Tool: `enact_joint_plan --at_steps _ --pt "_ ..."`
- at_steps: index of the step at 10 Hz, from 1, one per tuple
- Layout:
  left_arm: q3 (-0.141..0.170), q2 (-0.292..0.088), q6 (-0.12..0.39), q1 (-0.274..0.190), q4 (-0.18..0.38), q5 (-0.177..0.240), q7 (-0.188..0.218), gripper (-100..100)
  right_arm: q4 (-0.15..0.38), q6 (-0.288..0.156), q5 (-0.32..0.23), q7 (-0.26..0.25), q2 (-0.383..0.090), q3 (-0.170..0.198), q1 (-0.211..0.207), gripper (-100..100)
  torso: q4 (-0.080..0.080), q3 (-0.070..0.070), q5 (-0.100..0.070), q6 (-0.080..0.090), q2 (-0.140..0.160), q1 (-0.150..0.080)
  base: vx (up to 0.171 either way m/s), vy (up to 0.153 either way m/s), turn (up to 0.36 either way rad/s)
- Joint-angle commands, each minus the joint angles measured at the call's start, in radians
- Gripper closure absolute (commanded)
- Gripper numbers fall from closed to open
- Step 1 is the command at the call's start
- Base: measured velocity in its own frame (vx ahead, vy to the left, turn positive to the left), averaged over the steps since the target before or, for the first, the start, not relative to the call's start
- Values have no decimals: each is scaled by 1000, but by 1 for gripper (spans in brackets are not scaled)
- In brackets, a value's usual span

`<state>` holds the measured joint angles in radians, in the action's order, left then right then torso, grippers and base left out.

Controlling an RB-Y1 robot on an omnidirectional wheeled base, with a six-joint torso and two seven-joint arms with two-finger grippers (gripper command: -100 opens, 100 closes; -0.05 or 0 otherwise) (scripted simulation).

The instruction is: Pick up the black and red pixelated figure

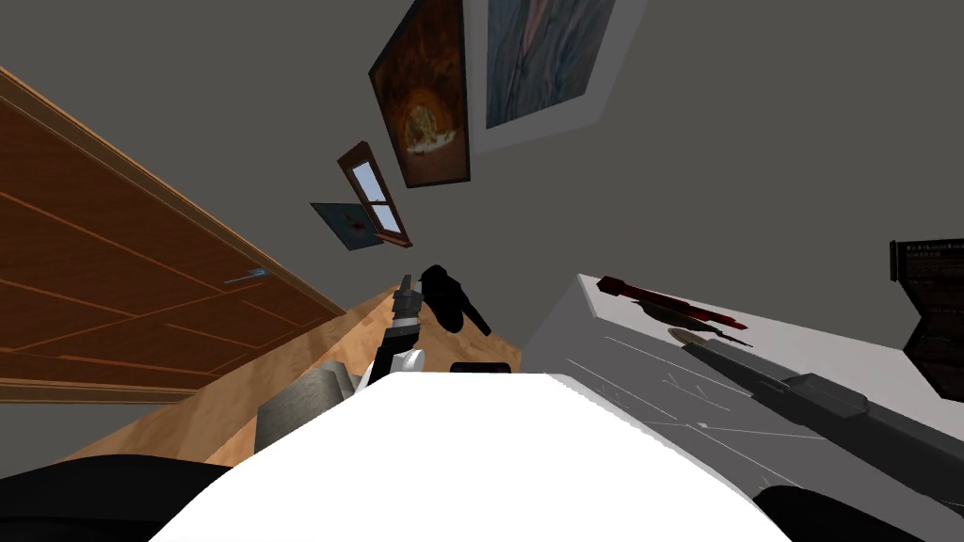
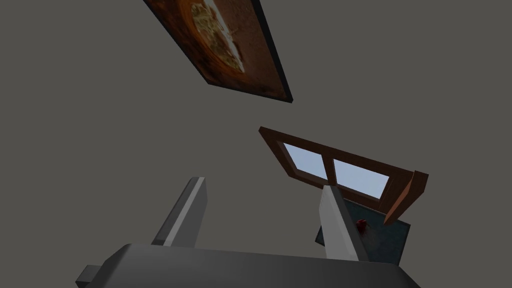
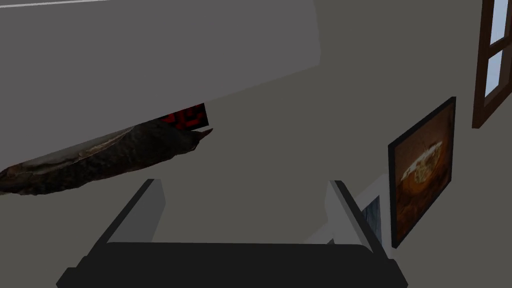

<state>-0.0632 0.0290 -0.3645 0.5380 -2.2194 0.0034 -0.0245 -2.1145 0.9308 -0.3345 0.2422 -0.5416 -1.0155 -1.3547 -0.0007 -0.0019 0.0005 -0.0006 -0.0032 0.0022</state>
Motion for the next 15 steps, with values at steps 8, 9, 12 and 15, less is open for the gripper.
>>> enact_joint_plan --at_steps 8,9,12,15 --pt "0 0 0 0 0 0 0 0 21 47 -47 23 -52 -134 -101 -100 1 2 0 1 3 -1 15 9 36" --pt "0 0 0 0 0 0 0 0 21 47 -47 23 -52 -134 -101 -100 1 2 -1 1 4 -2 4 -19 -44" --pt "0 0 0 0 0 0 0 0 47 107 -109 48 -119 -237 -196 -100 0 1 0 0 2 0 45 26 93" --pt "0 0 0 0 0 0 0 0 58 135 -138 61 -152 -329 -268 -100 -1 -2 0 0 -3 -1 93 16 29"
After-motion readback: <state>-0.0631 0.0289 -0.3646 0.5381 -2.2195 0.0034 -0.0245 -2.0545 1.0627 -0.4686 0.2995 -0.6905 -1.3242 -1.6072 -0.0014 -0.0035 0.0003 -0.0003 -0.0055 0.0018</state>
